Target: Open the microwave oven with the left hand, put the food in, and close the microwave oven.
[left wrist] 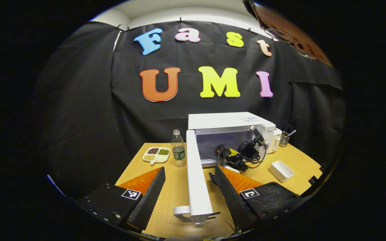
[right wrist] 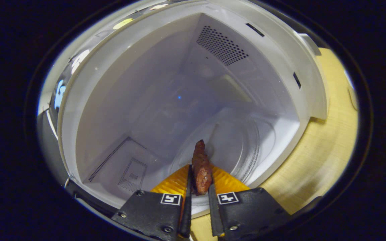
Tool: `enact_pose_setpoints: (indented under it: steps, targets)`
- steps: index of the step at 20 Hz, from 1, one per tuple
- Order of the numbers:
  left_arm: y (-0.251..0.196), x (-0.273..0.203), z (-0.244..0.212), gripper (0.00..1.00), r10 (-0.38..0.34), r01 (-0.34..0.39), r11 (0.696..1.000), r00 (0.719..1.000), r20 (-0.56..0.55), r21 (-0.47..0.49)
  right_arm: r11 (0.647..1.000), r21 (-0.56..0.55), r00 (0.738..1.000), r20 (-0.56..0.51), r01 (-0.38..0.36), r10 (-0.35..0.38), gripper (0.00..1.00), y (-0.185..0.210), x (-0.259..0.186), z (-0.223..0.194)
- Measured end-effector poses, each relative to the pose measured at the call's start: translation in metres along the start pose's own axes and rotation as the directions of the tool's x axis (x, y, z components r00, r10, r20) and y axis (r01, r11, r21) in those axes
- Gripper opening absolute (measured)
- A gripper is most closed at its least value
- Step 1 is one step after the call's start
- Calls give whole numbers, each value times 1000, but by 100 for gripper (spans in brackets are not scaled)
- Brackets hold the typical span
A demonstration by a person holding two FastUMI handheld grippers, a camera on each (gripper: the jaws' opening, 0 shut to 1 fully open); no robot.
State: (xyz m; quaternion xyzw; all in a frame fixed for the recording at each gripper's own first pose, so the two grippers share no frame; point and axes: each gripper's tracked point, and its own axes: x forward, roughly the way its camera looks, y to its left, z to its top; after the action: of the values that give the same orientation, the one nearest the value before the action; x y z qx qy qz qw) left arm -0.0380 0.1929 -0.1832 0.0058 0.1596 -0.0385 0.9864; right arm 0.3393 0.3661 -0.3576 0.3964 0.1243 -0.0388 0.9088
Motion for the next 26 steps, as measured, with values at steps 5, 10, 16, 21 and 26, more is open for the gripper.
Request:
enact_pose_setpoints:
  steps: [5,10,16,21,26]
  targets:
    - [2,0,-6,92,9,-9,999,1000,-7,36,993,-114,1000,16,15,-13,41,2,-8,5]
    - [-6,-2,0,92,-8,7,998,1000,11,60,964,-263,998,63,38,-22,95,1,-25,21]
    - [-5,-6,11,92,3,-5,999,999,45,40,933,-360,999,42,3,13,100,9,-71,40]
    - [9,-15,26,92,30,-31,999,997,78,12,893,-448,998,-64,-45,18,100,8,-126,61]
    - [42,-21,17,92,97,-99,995,994,54,26,797,-599,996,-86,-81,36,100,6,-184,110]
